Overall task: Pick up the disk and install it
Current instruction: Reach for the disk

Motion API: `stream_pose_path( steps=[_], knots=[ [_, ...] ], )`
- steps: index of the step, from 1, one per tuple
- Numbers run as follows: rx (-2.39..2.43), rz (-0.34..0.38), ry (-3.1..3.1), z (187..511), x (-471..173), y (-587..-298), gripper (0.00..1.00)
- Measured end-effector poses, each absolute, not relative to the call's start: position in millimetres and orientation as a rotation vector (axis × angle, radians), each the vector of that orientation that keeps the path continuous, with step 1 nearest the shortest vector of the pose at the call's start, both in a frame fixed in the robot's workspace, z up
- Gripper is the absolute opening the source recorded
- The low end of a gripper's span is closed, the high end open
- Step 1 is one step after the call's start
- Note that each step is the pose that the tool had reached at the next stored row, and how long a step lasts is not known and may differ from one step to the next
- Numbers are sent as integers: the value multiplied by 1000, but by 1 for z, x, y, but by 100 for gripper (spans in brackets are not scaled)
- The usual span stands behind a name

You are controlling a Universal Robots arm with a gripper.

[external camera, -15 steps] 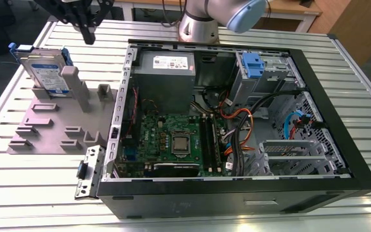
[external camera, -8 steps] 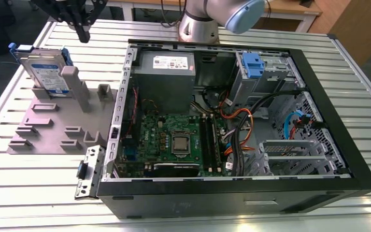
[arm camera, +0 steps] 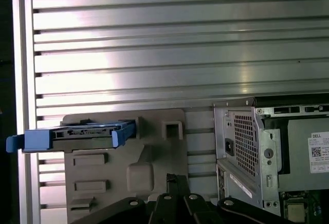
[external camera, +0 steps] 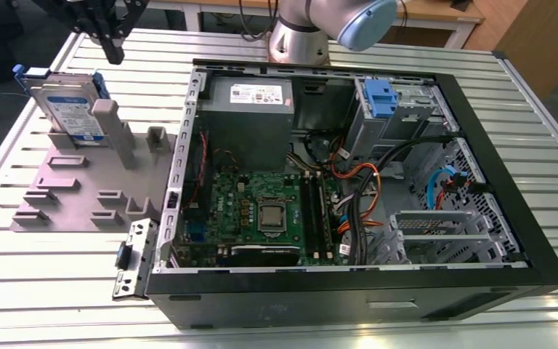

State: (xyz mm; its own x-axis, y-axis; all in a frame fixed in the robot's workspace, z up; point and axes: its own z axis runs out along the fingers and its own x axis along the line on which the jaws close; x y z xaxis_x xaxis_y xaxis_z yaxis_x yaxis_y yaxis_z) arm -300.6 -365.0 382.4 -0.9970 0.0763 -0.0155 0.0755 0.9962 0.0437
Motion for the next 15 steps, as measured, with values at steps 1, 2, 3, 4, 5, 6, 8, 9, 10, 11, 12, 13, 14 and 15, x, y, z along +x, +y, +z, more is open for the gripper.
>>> stream_pose_path(
  steps=[1,2,3,4,5,6,8,9,10,11,12,13,14,15],
  knots=[
    [119,67,3121,382,-301,-365,11],
    [119,67,3121,382,-301,-365,11],
    [119,67,3121,382,-301,-365,11],
    [119,67,3121,382,-302,-365,11],
    [119,67,3121,382,-302,-365,11],
    [119,67,3121,382,-302,-365,11],
    [119,67,3121,382,-306,-365,11],
    [119,67,3121,382,-306,-365,11],
    [119,67,3121,382,-306,-365,11],
    [119,67,3122,382,-306,-365,11],
    [119,67,3121,382,-306,-365,11],
    [119,67,3121,382,-306,-365,11],
    [119,67,3121,382,-306,-365,11],
    [119,67,3121,382,-306,-365,11]
  ],
)
